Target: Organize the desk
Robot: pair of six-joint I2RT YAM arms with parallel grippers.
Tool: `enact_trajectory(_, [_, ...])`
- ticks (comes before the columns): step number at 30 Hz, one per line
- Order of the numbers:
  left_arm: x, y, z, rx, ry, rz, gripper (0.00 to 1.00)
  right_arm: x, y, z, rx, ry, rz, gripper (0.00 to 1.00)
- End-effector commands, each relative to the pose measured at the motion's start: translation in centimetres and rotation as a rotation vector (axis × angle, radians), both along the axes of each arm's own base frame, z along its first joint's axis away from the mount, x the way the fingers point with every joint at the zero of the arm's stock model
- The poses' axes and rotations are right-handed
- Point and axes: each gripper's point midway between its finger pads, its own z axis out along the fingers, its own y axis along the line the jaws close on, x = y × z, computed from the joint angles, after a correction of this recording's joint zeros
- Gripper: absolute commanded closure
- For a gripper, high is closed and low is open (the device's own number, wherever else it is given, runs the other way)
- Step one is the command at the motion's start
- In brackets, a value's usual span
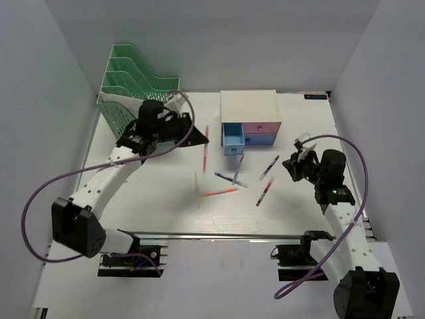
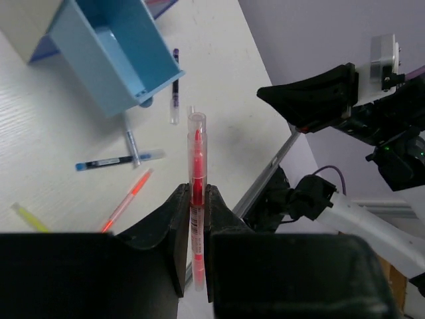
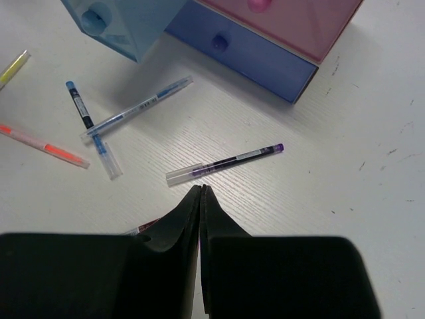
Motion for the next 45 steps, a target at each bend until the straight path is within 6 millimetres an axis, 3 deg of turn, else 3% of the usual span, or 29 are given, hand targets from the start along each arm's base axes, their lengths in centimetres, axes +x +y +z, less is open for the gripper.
enact_trajectory(1, [2.3,-3.9,3.3,-0.058,-0.055,-0.025,1.0,0.4,-0.5,1.3,0.017,-0.054,-0.019,0.94])
enact_trajectory(5, [5.0,-8.4,2.4,0.036,0.024,-0.008,1.0,0.4,-0.7,1.5,0.019,-0.063,-0.025,0.94])
enact_trajectory(9, [7.0,-10.4,1.1,0.171,0.1,0.014,1.0,0.3,-0.7,2.0,0.022,-0.081,-0.026,0.94])
enact_trajectory(10, [7.2,-10.1,0.3,0.215,0.132,0.029,1.0,0.3,-0.7,2.2,0.023,-0.088,-0.026,0.93])
enact_trajectory(17, [9.7,-11.4,0.7,0.236,0.058,0.121,1.0,0.1,-0.5,2.5,0.031,-0.099,-0.011,0.93])
enact_trajectory(23, [9.5,-11.2,-0.4,0.295,0.06,0.147,1.0,0.0,-0.4,2.5,0.032,-0.098,-0.008,0.92])
enact_trajectory(29, [10.6,-9.1,1.7,0.307,-0.085,0.268,1.0,-0.1,-0.3,2.5,0.034,-0.099,-0.002,0.92])
enact_trajectory(34, [11.0,-9.9,3.6,0.275,-0.156,0.257,1.0,-0.1,-0.3,2.2,0.031,-0.091,-0.003,0.92])
enact_trajectory(39, [9.7,-11.8,6.8,0.245,-0.347,0.119,1.0,0.0,-0.4,2.2,0.031,-0.09,-0.004,0.92])
enact_trajectory(43, [9.2,-10.9,7.9,0.306,-0.504,0.082,1.0,0.0,-0.3,2.3,0.032,-0.095,0.0,0.92])
enact_trajectory(44, [9.4,-10.9,7.1,0.312,-0.535,0.079,1.0,0.0,-0.3,2.3,0.033,-0.093,0.0,0.92])
enact_trajectory(45, [8.4,-10.5,9.0,0.276,-0.598,0.087,1.0,0.0,-0.3,2.3,0.033,-0.093,0.002,0.92])
